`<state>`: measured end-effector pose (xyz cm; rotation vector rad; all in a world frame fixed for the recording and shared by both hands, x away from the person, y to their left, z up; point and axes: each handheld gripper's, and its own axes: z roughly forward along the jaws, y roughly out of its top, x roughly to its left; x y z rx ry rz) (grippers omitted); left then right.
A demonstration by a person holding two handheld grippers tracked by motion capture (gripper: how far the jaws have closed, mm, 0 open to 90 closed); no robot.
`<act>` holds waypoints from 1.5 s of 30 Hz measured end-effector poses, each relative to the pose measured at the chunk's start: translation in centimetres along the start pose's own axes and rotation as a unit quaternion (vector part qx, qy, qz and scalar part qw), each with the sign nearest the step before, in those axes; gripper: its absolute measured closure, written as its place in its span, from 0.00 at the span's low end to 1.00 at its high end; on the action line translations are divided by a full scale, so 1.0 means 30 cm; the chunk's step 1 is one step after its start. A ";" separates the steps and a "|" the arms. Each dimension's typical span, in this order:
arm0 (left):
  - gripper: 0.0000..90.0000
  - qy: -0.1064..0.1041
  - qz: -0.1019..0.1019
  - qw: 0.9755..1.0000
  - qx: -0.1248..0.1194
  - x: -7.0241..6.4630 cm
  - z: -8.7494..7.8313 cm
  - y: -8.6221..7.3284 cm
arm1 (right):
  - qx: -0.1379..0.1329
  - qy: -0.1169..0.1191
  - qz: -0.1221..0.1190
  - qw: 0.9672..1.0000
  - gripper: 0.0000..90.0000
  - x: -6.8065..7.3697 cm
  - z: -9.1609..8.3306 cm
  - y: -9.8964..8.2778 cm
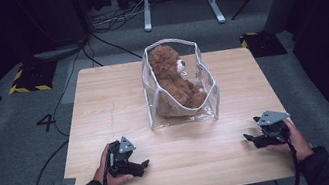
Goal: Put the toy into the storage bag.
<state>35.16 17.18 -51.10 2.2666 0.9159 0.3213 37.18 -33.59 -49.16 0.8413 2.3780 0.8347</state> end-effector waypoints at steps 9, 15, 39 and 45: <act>0.01 0.001 0.002 1.000 0.001 0.001 0.001 0.002 | -0.014 0.016 0.041 0.999 0.26 -0.014 -0.023 -0.077; 0.01 0.002 0.003 1.000 0.001 0.002 0.001 0.002 | -0.033 0.035 0.092 0.995 0.22 -0.037 -0.031 -0.128; 0.01 0.004 0.000 1.000 0.001 0.000 0.000 0.001 | -0.026 0.042 0.109 0.993 0.18 -0.055 -0.035 -0.143; 0.01 0.003 0.000 1.000 0.001 0.000 0.001 0.001 | -0.025 0.043 0.108 0.993 0.17 -0.055 -0.034 -0.142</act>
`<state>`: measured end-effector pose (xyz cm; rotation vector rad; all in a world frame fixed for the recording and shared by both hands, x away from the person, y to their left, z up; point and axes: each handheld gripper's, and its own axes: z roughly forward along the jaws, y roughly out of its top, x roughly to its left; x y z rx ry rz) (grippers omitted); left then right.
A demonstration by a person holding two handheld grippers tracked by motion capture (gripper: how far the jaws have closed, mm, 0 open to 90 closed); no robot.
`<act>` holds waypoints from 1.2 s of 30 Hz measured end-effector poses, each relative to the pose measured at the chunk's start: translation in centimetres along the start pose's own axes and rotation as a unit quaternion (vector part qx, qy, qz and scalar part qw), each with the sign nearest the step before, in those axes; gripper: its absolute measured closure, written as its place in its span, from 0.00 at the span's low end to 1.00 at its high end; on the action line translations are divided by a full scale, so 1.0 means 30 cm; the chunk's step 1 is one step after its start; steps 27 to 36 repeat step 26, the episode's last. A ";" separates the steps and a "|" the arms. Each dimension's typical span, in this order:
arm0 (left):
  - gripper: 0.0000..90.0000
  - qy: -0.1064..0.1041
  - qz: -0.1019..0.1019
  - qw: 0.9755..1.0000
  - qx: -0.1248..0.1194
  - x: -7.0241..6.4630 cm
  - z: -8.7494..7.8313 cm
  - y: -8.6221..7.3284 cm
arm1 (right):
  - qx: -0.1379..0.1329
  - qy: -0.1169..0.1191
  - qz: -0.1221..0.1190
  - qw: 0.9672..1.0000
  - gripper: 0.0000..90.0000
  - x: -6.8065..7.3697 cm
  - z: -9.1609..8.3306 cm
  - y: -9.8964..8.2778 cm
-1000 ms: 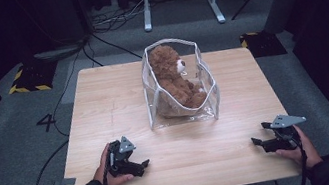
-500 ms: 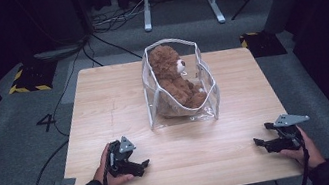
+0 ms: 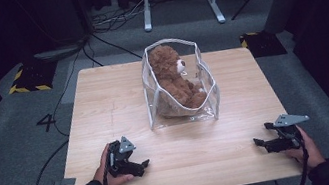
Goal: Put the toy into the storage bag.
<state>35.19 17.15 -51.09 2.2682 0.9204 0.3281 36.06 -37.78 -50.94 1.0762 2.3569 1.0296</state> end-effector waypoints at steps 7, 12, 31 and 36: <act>0.01 0.000 0.000 1.000 0.001 0.000 0.000 0.000 | 0.000 0.000 0.000 1.000 0.17 0.000 0.000 0.000; 0.01 0.001 0.000 1.000 0.001 0.001 0.000 0.002 | 0.000 0.000 0.000 1.000 0.17 0.000 0.000 0.000; 0.00 0.001 0.002 1.000 0.002 0.004 0.003 0.005 | 0.004 -0.006 0.007 1.000 0.13 -0.003 0.003 0.002; 0.00 0.001 0.002 1.000 0.002 0.004 0.003 0.005 | 0.004 -0.006 0.007 1.000 0.13 -0.003 0.003 0.002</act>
